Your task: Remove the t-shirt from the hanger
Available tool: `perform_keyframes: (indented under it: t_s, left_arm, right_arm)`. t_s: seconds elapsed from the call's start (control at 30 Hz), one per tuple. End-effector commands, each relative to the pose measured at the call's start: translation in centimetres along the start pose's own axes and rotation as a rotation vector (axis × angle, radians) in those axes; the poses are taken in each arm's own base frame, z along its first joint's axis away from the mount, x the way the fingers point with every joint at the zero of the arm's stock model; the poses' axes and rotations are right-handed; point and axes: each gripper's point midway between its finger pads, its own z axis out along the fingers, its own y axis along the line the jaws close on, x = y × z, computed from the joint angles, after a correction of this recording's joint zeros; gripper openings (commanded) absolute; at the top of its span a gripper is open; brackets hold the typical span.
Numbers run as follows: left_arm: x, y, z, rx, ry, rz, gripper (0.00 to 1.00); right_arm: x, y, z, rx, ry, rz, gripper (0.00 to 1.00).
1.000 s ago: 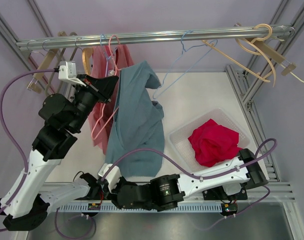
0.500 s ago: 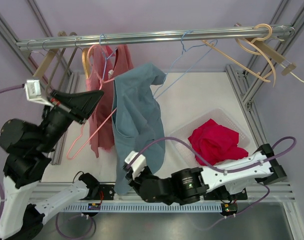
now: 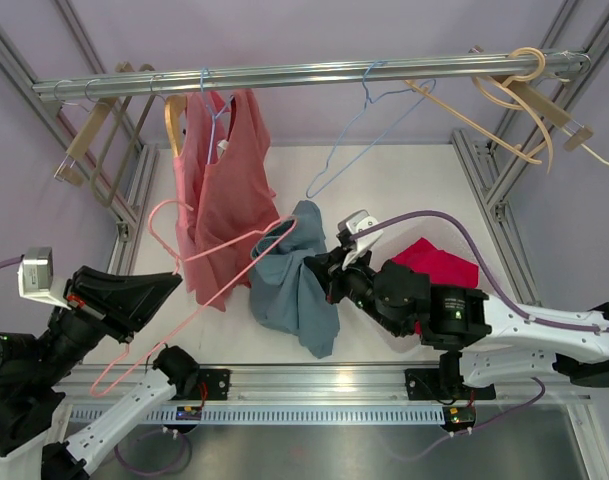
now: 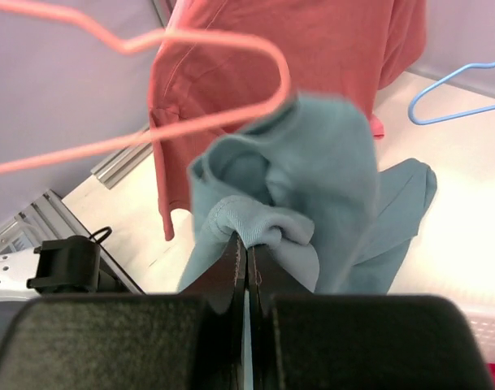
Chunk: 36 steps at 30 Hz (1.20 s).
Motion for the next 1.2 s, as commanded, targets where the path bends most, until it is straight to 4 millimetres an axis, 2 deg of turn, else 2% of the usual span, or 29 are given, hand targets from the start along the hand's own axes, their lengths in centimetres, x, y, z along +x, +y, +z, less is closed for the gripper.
perform_keyframes:
  t_s: [0.0, 0.13, 0.2, 0.27, 0.37, 0.43, 0.47, 0.5, 0.57, 0.6, 0.67, 0.7, 0.83, 0.87, 0.9, 0.97, 1.0, 1.07, 1.13, 1.17]
  left_arm:
    - [1.6, -1.2, -0.5, 0.080, 0.063, -0.039, 0.00]
    - [2.1, -2.3, -1.3, 0.138, 0.093, -0.043, 0.00]
    - [2.0, -2.9, -1.8, 0.162, 0.094, -0.038, 0.00]
    - [1.5, -3.0, -2.4, 0.159, 0.062, -0.021, 0.00]
    - [0.1, -2.7, -3.7, 0.111, -0.004, 0.028, 0.00]
    - [0.0, -2.4, -3.7, 0.096, -0.010, 0.049, 0.00]
    - [0.3, -1.9, -3.3, 0.083, -0.002, 0.049, 0.00]
    - [0.4, -1.3, -3.1, 0.057, -0.008, 0.055, 0.00]
    - [1.2, -0.1, -2.4, 0.025, 0.010, 0.055, 0.00]
    - [1.3, 0.3, -2.3, 0.013, 0.009, 0.066, 0.00]
    - [1.4, 1.2, -2.2, -0.025, -0.004, 0.071, 0.00]
    - [1.7, 1.7, -2.1, -0.037, 0.000, 0.075, 0.00]
    - [1.2, 2.2, -2.4, -0.065, -0.030, 0.094, 0.00]
    - [1.0, 2.2, -2.5, -0.072, -0.031, 0.100, 0.00]
    - [0.4, 2.0, -2.7, -0.076, -0.046, 0.114, 0.00]
    - [0.1, 2.0, -3.0, -0.089, -0.054, 0.124, 0.00]
    - [-0.2, 2.2, -3.1, -0.101, -0.066, 0.137, 0.00]
    - [-1.2, 1.9, -3.5, -0.105, -0.101, 0.150, 0.00]
    - [-2.6, 1.8, -4.0, -0.131, -0.150, 0.171, 0.00]
    - [-2.9, 1.7, -4.2, -0.133, -0.162, 0.178, 0.00]
  right_arm:
    - [0.7, 1.2, 1.5, -0.059, 0.000, -0.008, 0.00]
    - [1.6, 0.6, 3.5, -0.046, 0.004, -0.002, 0.00]
    - [2.3, -0.6, 4.5, -0.028, 0.013, 0.013, 0.00]
    - [2.6, -0.7, 4.5, -0.032, 0.016, 0.037, 0.00]
    - [4.0, 0.4, 3.5, -0.103, 0.055, 0.119, 0.00]
    - [5.6, -0.2, 2.5, -0.094, 0.084, 0.169, 0.00]
    - [6.1, -0.9, 2.1, -0.065, 0.102, 0.177, 0.00]
    - [6.9, -2.3, 1.3, 0.005, 0.143, 0.178, 0.00]
    - [8.5, -3.4, 0.7, 0.051, 0.210, 0.155, 0.02]
    - [10.5, -3.8, 0.5, 0.080, 0.288, 0.135, 0.02]
    - [12.9, -3.9, 0.8, 0.100, 0.357, 0.115, 0.04]
    - [15.2, -4.3, 1.2, 0.139, 0.416, 0.088, 0.05]
    - [17.0, -4.5, 3.0, 0.168, 0.437, 0.044, 0.06]
    - [17.2, -4.5, 3.4, 0.168, 0.441, 0.025, 0.09]
    - [17.6, -4.6, 4.3, 0.174, 0.456, 0.017, 0.19]
    - [18.2, -4.6, 5.1, 0.172, 0.483, -0.005, 0.33]
    - [19.2, -4.3, 5.9, 0.166, 0.513, -0.029, 0.50]
    - [20.5, -3.9, 6.6, 0.150, 0.551, -0.046, 0.69]
    - [22.8, -3.3, 7.6, 0.141, 0.596, -0.057, 0.89]
    - [23.6, -3.2, 7.9, 0.135, 0.611, -0.064, 0.93]
